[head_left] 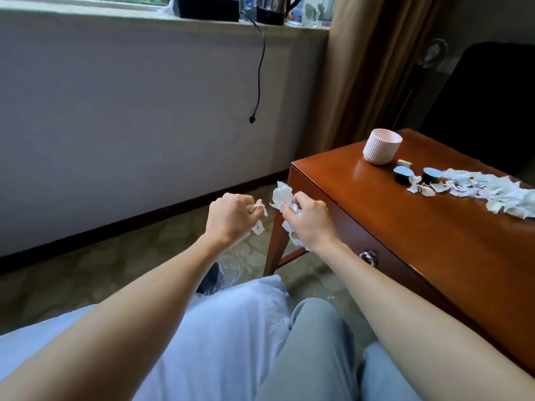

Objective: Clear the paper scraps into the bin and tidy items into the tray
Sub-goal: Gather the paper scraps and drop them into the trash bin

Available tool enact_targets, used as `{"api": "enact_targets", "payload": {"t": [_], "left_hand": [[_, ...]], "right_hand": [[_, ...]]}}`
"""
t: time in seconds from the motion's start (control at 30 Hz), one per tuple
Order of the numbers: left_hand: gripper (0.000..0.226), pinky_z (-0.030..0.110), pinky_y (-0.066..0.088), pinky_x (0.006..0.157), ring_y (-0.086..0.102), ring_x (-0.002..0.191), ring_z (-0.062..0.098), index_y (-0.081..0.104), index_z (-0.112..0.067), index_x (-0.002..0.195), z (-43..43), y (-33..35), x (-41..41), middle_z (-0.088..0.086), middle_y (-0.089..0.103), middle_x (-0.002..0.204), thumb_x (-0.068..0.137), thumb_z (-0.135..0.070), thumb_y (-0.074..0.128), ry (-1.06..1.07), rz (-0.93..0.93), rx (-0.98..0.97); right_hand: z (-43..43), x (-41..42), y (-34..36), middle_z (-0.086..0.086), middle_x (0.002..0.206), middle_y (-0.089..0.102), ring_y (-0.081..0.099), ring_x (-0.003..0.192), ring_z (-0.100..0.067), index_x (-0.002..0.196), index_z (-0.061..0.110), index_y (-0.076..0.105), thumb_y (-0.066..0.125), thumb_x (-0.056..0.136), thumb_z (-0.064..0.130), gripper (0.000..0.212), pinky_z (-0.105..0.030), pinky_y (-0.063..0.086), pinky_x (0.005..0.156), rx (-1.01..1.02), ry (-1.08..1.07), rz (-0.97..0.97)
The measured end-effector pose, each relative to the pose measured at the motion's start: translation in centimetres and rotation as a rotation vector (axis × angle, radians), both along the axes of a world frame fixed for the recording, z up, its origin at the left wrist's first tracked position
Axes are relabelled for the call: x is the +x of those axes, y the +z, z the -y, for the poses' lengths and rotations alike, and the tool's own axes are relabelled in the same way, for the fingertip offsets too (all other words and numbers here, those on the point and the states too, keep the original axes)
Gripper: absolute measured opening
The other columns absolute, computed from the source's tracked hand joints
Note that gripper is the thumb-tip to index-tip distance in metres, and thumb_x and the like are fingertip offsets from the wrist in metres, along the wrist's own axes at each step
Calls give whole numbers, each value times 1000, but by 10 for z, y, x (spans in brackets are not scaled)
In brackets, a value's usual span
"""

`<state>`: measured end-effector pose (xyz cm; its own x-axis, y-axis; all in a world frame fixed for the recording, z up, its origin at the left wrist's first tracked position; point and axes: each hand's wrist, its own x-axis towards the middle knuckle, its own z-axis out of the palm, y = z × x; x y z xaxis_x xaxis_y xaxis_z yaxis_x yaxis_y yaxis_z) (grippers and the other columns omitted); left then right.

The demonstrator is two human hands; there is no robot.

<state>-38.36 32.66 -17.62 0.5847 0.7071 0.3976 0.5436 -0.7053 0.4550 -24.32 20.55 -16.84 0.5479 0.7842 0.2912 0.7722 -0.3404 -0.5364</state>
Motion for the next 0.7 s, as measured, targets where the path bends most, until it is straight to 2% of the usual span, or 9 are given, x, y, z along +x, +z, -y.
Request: {"api": "enact_targets", "payload": {"t": [0.13, 0.23, 0.33, 0.53, 0.7], "left_hand": [[53, 28, 29, 53, 41, 49, 26, 34, -22, 47, -18, -26, -31, -8, 36, 42, 90, -39, 59, 69, -41, -55], [49, 29, 31, 53, 47, 52, 28, 40, -20, 50, -30, -47, -51, -6, 39, 44, 90, -41, 56, 108, -71, -98], [47, 29, 34, 52, 47, 52, 27, 45, -17, 52, -42, -68, -68, -3, 43, 45, 91, -42, 54, 157, -87, -128], [46, 30, 40, 50, 46, 51, 28, 54, -9, 57, -68, -106, -91, 4, 51, 48, 91, -41, 52, 254, -64, -217], [46, 32, 43, 53, 52, 54, 26, 58, -8, 60, -89, -136, -100, 3, 56, 51, 89, -43, 53, 377, -38, -319]], "right_hand": [[-26, -27, -27, 0, 62, 50, 45, 56, -19, 84, 13, 52, 55, 96, 33, 24, -32, 31, 47, -51, 29, -64], [-45, -44, -47, 3, 63, 51, 47, 54, -12, 85, 14, 51, 53, 97, 34, 23, -27, 31, 44, -90, 62, -90], [-66, -60, -70, 0, 69, 57, 54, 60, -17, 85, 14, 52, 53, 97, 36, 25, -30, 38, 46, -116, 91, -146], [-108, -85, -106, 2, 55, 42, 36, 50, -16, 74, 13, 44, 55, 95, 32, 31, -33, 32, 48, -116, 122, -272], [-143, -97, -139, 5, 55, 43, 37, 50, -14, 74, 14, 46, 55, 94, 33, 29, -29, 30, 47, -126, 127, -311]]}}
